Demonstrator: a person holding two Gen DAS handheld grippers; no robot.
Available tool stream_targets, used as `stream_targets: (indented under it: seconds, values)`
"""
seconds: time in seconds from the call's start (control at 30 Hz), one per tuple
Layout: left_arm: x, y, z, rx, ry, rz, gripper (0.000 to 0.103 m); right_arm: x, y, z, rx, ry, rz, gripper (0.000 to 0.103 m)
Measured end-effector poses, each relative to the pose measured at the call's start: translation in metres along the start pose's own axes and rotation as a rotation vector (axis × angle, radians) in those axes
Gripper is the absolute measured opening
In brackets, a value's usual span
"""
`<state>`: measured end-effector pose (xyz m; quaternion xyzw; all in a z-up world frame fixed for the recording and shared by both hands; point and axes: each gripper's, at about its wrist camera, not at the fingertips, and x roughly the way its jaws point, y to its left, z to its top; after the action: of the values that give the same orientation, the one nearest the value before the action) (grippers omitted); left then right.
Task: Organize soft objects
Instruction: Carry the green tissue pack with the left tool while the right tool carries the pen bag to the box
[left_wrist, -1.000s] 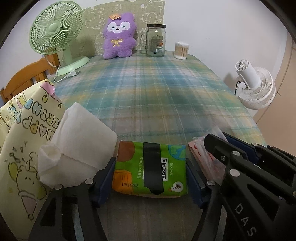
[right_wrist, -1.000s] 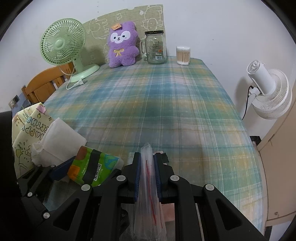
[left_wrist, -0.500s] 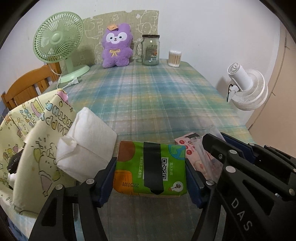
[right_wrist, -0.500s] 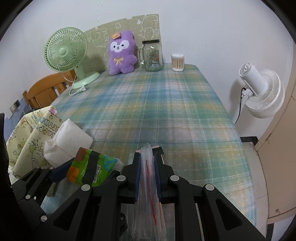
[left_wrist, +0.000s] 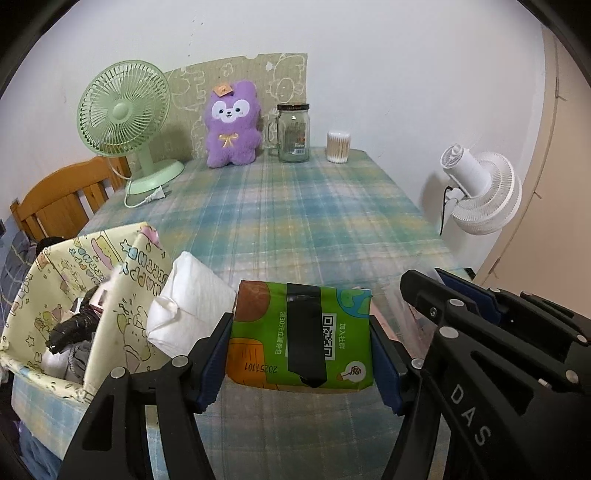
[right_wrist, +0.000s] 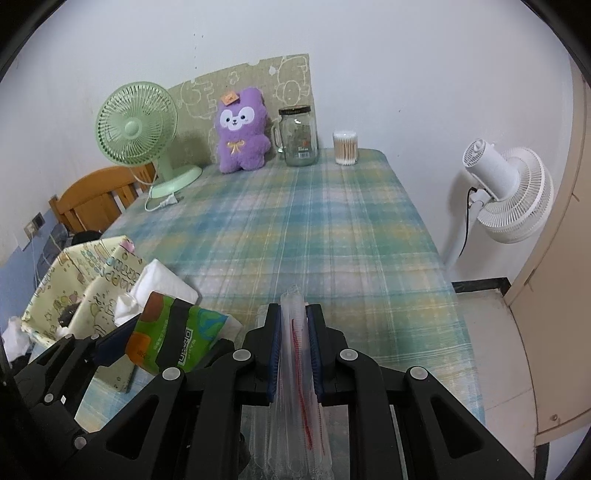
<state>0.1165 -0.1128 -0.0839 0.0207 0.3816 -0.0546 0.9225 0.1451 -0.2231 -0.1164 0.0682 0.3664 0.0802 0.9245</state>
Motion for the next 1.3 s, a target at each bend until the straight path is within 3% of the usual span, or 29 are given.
stream_targets:
  seconds: [0.67, 1.3]
  values:
    - [-0.046, -0.004, 0.031, 0.030, -0.087, -0.005, 0.069, -0.046, 0.007, 0.032, 0.027, -0.115, 0.018, 0.017]
    - [-0.069, 0.038, 0.038, 0.052, -0.143, -0.033, 0.070, -0.061, 0.054, 0.040, 0.034, -0.170, -0.021, 0.017]
